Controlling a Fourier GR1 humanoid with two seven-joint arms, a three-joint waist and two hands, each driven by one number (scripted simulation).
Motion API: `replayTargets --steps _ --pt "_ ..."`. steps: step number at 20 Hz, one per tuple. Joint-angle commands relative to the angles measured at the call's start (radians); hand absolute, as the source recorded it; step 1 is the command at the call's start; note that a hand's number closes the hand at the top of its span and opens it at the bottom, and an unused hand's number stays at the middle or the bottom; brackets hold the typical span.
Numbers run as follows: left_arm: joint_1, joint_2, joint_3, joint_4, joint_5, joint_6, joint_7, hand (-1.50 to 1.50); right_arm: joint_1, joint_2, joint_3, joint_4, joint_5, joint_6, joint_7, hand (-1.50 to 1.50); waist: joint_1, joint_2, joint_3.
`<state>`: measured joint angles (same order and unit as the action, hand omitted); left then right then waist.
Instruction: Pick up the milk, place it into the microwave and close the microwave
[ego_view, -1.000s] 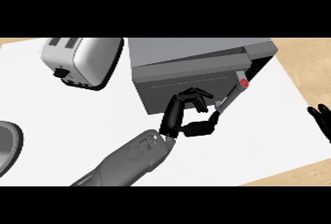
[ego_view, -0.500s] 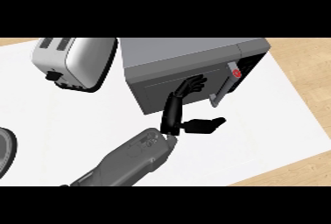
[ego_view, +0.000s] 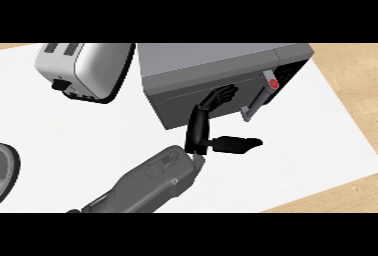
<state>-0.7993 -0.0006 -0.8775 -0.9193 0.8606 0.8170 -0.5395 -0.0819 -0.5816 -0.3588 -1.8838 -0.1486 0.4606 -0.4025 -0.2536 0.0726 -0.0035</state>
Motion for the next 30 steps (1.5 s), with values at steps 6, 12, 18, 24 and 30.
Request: replayTargets --steps 6,12,18,24,30 --pt "-0.083 0.001 0.065 0.083 0.077 0.017 -0.035 -1.5 -0.07 -0.033 -0.004 0.038 0.033 -0.018 0.01 1.5 0.005 0.02 -0.001" --pt "-0.085 0.001 0.071 0.113 0.106 0.002 -0.071 -1.5 -0.095 -0.045 -0.002 0.052 0.026 -0.008 0.008 1.5 0.004 0.021 0.0" --pt "-0.089 0.001 0.047 0.1 0.127 0.002 -0.091 -1.5 -0.08 0.098 0.072 0.18 -0.212 0.063 0.057 -1.5 0.007 0.033 0.004" --pt "-0.099 0.001 0.051 0.117 0.151 -0.003 -0.113 -1.5 -0.109 0.077 0.058 0.248 -0.285 0.101 0.085 -1.5 0.004 0.028 0.003" --pt "-0.095 0.001 0.045 0.122 0.174 -0.005 -0.136 -1.5 -0.153 0.05 0.037 0.3 -0.348 0.136 0.094 -1.5 -0.006 0.032 0.004"
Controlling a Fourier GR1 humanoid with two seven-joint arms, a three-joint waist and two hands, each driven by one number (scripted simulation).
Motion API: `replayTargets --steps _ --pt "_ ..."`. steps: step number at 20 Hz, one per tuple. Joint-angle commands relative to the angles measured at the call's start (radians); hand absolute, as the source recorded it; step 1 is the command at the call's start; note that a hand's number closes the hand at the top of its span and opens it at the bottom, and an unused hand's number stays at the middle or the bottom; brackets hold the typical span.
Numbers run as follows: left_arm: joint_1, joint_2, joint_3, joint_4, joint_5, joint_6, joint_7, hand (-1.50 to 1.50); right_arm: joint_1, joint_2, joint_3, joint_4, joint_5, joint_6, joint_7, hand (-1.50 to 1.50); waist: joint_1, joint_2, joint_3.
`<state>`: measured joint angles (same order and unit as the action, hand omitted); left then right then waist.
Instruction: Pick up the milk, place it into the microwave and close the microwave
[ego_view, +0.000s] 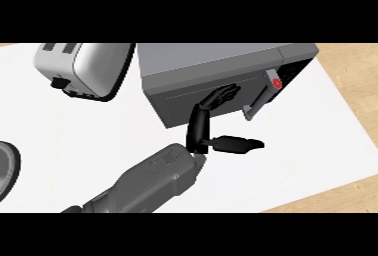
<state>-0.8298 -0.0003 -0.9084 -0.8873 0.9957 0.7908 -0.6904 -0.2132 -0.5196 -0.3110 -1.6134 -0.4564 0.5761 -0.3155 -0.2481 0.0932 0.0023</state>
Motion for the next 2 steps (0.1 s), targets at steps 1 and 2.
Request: replayTargets --steps 1,2 --pt "-0.071 0.0 0.077 0.092 0.037 0.023 0.006 -1.5 -0.025 -0.028 -0.018 0.048 -0.045 0.028 0.017 -1.5 -0.009 0.009 -0.002" --pt "-0.076 0.0 0.077 0.09 0.044 0.025 0.011 -1.5 -0.034 -0.027 -0.014 0.056 -0.051 0.037 0.013 -1.5 -0.008 0.01 -0.001"
